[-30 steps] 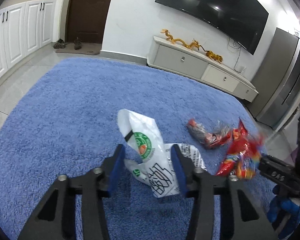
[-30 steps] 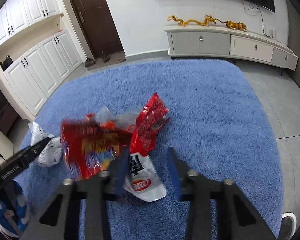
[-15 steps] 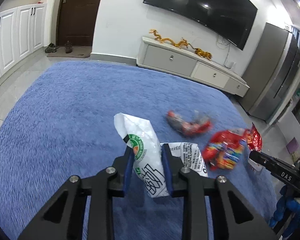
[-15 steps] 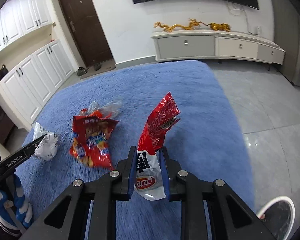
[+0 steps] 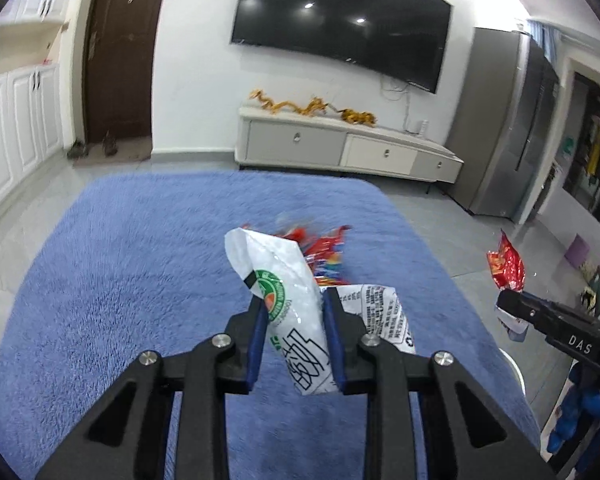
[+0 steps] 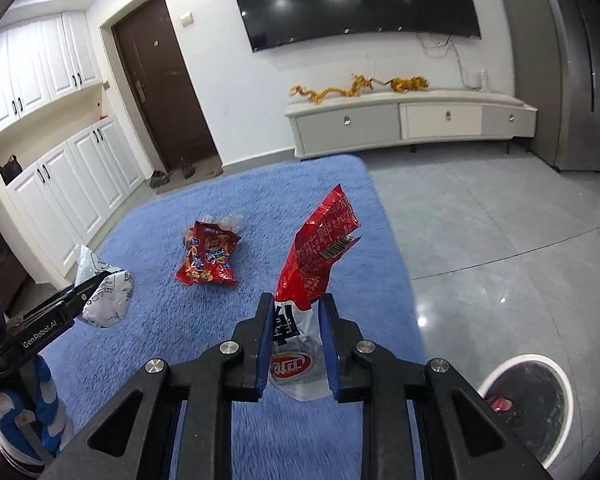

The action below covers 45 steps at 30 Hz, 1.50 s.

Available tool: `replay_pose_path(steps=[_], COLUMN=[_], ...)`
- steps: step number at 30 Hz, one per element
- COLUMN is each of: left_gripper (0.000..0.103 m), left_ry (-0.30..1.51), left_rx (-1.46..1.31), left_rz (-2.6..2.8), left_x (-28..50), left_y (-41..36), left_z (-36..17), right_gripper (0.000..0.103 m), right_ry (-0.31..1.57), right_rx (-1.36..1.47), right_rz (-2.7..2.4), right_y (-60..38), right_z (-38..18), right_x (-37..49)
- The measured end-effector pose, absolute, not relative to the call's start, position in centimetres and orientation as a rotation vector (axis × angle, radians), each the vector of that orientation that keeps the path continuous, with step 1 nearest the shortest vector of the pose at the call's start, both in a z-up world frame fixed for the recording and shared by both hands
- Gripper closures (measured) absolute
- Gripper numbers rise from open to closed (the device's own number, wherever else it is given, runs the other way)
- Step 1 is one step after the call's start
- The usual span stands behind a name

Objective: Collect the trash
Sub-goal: 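Carry both items over the trash bin and open both tools to release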

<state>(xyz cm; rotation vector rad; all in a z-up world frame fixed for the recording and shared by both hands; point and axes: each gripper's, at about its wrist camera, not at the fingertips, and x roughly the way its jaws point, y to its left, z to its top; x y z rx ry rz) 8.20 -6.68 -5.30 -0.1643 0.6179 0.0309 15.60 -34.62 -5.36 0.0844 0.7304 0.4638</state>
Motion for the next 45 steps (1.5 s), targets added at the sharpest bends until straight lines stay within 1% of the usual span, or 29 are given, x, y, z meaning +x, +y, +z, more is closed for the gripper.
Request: replay_pose_path(steps=[8, 21, 33, 40, 45], left_gripper=[0.077, 0.077, 0.077, 0.077, 0.077], left_ry=[0.541, 0.518, 0.592, 0.645, 0.721], left_rx=[-0.045, 0.073, 0.183, 0.256, 0.278], left_rz=[-0.04, -0.116, -0.211, -0.312, -0.402], left_x=[5.1, 4.3, 6.8, 9.7, 13.2], left_y=[-12.9, -19.9, -27.3, -34.0, -39.4], left_z=[-2.5, -1.0, -3.0, -4.9, -7.7], right_gripper=[0.082, 0.082, 0.082, 0.082, 0.082], right_ry=[0.667, 0.62, 0.64, 0.696, 0.764], right_rx=[0.128, 0.199, 0.313, 0.384, 0.437], right_rz=[0.361, 0.196, 0.07, -0.01, -0.051], right_y=[-40.2, -48.2, -55.6, -59.5, -62.0], right_z=[-3.3, -3.9, -7.6, -11.1, -14.2], right_x=[11.6, 8.5, 8.4, 9.1, 10.4])
